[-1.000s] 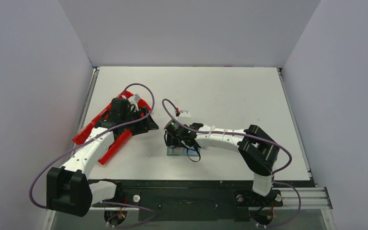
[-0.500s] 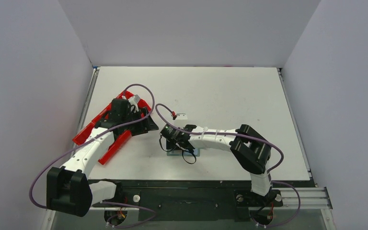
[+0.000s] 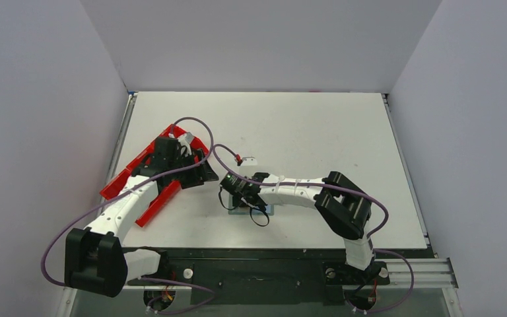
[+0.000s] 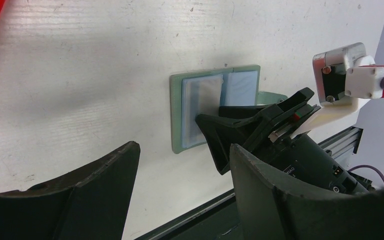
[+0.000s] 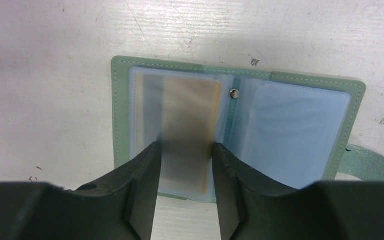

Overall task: Take the credit cards out of the card holder
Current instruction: Remove the credit card from the card holder.

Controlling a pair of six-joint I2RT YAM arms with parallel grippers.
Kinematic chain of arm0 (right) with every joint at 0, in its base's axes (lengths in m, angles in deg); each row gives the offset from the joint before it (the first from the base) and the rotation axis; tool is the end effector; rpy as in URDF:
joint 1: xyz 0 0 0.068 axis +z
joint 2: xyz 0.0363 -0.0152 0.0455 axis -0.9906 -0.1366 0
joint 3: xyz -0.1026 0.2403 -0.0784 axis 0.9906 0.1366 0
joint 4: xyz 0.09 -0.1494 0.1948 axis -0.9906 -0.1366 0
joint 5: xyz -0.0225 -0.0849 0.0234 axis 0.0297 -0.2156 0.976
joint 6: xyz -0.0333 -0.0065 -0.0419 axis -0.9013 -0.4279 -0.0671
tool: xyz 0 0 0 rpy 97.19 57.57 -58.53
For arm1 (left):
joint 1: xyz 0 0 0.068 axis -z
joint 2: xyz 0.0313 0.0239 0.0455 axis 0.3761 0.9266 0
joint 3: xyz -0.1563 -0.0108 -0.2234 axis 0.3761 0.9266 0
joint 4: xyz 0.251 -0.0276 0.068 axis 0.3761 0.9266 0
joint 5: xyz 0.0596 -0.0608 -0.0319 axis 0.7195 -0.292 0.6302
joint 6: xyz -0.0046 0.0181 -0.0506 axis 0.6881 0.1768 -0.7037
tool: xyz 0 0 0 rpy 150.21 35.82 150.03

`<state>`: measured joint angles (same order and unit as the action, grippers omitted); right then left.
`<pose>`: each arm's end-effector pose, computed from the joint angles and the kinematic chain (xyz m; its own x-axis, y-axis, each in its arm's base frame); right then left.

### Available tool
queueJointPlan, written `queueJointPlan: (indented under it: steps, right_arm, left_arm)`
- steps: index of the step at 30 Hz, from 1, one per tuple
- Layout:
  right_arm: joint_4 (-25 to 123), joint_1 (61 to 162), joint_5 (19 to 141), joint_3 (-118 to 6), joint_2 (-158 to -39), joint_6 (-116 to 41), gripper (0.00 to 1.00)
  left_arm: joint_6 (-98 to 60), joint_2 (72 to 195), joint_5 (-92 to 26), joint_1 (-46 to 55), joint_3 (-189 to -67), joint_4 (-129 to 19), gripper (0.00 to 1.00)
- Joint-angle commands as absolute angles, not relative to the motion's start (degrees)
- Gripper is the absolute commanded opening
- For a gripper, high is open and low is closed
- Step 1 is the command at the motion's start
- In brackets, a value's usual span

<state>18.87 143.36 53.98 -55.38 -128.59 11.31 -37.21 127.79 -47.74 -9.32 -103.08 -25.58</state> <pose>0.1981 0.3374 0.1630 -0.8893 0.0088 -0.4573 -0.0734 0.9841 0.1616 0.2383 -0.0681 0.2400 -0.8706 -0.2779 -0.4061 0.0097 0.8153 -0.5789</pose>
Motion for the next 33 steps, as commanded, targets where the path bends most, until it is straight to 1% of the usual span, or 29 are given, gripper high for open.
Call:
queueJointPlan:
  steps: [1, 10, 16, 28, 33]
  right_arm:
    - [19.03, 143.18, 53.74, -54.05, -129.44, 11.03, 0.34]
    - [25.55, 140.56, 58.63, -47.05, -126.08, 11.44, 0.1]
    - [31.14, 138.93, 62.31, -42.22, -123.99, 11.69, 0.0]
    - [42.53, 135.69, 69.4, -33.51, -120.68, 12.8, 0.0]
    - [45.04, 134.9, 70.74, -31.67, -119.89, 12.92, 0.0]
  left_arm:
    - [-36.34, 127.89, -48.12, -9.17, -102.96, -26.69, 0.64]
    - [-36.47, 128.95, -49.62, -8.41, -102.83, -27.28, 0.64]
    - [-37.42, 129.97, -49.32, -6.16, -102.45, -28.06, 0.64]
    - [-44.2, 136.43, -49.95, 0.97, -99.89, -36.55, 0.64]
    - [-45.95, 139.72, -49.31, 3.75, -99.93, -39.49, 0.62]
